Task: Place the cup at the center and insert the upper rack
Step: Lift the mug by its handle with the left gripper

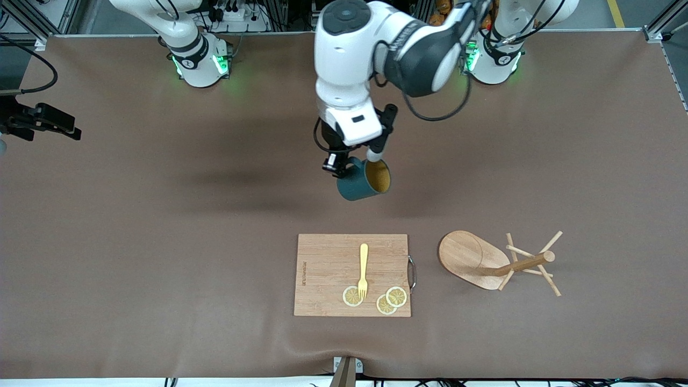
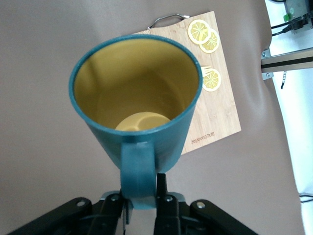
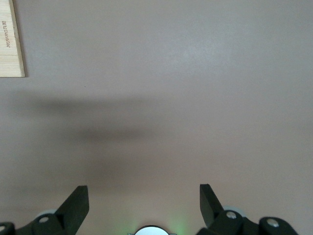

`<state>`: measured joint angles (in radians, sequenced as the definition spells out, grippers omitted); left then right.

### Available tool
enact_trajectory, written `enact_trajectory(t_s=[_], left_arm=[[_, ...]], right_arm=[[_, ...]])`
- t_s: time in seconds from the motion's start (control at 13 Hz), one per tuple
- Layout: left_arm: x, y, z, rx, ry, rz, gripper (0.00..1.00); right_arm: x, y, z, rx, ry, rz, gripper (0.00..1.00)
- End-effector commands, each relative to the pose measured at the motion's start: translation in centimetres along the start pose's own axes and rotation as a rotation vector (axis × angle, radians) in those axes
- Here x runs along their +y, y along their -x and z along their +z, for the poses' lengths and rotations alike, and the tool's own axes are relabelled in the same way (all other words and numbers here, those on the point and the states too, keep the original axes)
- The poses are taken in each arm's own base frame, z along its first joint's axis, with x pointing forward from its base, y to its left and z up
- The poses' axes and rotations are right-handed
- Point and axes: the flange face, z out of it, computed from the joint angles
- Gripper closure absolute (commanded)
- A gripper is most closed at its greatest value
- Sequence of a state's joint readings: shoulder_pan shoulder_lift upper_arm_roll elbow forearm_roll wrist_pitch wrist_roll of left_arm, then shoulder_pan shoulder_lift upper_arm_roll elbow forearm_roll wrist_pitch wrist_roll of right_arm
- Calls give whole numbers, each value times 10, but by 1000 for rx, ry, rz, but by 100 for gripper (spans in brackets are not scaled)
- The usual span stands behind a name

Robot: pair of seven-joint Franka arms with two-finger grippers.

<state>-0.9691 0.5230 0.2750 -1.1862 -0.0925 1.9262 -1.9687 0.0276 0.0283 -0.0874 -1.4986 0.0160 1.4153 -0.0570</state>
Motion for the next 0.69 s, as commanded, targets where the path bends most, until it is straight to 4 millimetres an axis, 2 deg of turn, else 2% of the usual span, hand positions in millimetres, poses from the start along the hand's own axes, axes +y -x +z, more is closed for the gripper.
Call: enact_trajectory(t_s=[0.0,0.31,0.46,0.62], left_arm=[[10,-40,-23,-111,-12,-18,100],[31,-105,-38,-256,-26,-82,100],[39,-142,-40,-323,-47,-98,100],[43,-166,-39,-363,-60,-96,100]], right_arm=[[2,7,-5,13,4,-1,0],[1,7,-5,13,4,-2,0],[0,8,-6,16,4,-4,0],[1,9,-7,16,2,-1,0]])
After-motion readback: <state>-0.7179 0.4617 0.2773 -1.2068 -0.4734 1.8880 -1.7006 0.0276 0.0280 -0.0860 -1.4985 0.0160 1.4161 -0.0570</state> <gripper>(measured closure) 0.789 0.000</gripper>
